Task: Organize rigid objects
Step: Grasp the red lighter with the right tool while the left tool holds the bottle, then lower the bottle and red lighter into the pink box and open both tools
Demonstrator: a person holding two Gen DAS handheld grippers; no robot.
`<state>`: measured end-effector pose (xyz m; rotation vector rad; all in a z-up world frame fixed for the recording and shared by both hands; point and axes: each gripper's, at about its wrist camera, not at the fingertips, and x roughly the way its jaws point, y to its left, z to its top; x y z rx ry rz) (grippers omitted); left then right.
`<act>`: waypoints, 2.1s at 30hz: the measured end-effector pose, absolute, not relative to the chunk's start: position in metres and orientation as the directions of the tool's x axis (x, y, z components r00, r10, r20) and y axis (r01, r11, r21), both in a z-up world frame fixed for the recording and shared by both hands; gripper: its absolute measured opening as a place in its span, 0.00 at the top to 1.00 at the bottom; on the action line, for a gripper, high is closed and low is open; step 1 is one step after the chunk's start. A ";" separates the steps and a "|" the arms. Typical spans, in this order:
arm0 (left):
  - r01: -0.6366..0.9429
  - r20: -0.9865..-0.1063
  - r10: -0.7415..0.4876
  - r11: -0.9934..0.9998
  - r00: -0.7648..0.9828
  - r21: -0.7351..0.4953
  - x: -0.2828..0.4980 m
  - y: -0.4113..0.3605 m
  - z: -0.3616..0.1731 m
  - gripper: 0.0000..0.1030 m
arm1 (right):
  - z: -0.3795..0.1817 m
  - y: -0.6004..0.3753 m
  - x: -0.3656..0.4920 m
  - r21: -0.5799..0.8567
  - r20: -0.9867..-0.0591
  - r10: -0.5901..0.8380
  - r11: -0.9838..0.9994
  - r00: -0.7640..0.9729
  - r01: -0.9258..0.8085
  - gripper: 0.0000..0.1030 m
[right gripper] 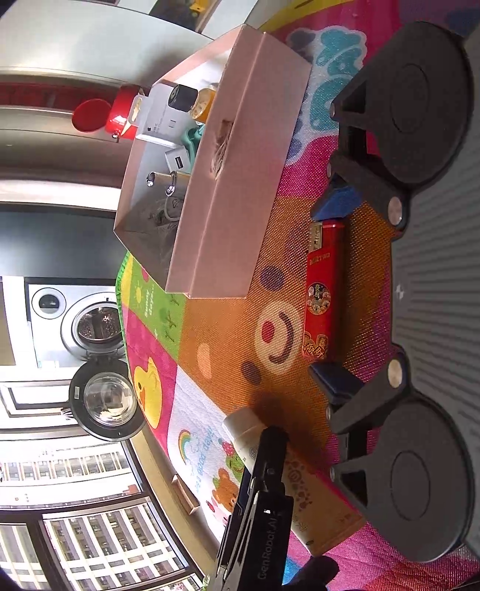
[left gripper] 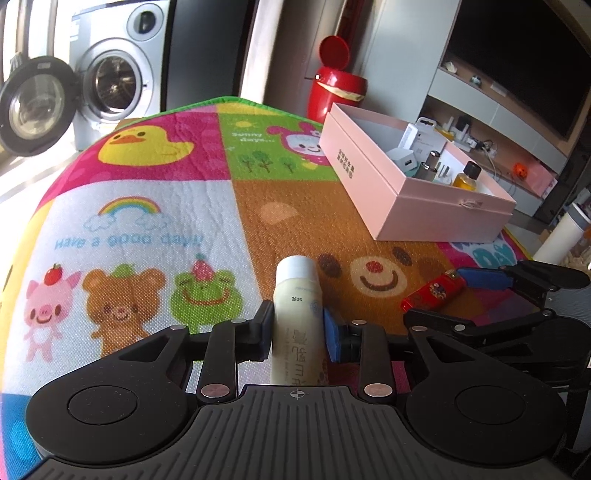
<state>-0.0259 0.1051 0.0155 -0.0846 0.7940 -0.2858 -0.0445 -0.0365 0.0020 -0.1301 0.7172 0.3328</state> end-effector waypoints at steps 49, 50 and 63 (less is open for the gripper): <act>0.351 -0.541 -0.507 0.860 0.671 -0.371 0.170 0.029 0.085 0.71 | 0.110 -0.142 0.081 0.001 -0.544 0.098 0.993 0.833 -0.116 0.21; 0.347 -0.545 -0.496 0.867 0.676 -0.358 0.165 0.032 0.086 0.71 | 0.107 -0.140 0.085 0.015 -0.551 0.107 0.993 0.828 -0.118 0.21; 0.322 -0.572 -0.347 0.935 0.743 -0.149 0.083 0.043 0.083 0.71 | 0.088 -0.128 0.067 0.053 -0.582 0.121 0.992 0.804 -0.110 0.21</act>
